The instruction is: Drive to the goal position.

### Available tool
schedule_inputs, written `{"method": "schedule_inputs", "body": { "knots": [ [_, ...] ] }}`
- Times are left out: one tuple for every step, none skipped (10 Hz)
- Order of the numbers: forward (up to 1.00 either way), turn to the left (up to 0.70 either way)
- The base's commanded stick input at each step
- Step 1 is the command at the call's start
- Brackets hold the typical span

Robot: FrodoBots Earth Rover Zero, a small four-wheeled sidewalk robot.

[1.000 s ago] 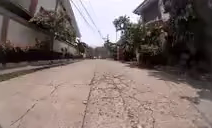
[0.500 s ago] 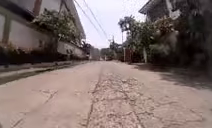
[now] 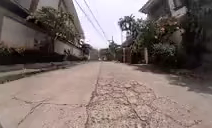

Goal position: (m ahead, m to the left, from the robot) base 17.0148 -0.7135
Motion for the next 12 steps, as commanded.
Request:
{"method": "schedule_inputs", "body": {
  "knots": [
    [1.0,0.03],
    [1.0,0.03],
    [1.0,0.03],
    [1.0,0.03],
    [1.0,0.03],
    [1.0,0.03],
    [1.0,0.03],
    [1.0,0.03],
    [1.0,0.03],
    [1.0,0.03],
    [1.0,0.03],
    [1.0,0.03]
  ]
}}
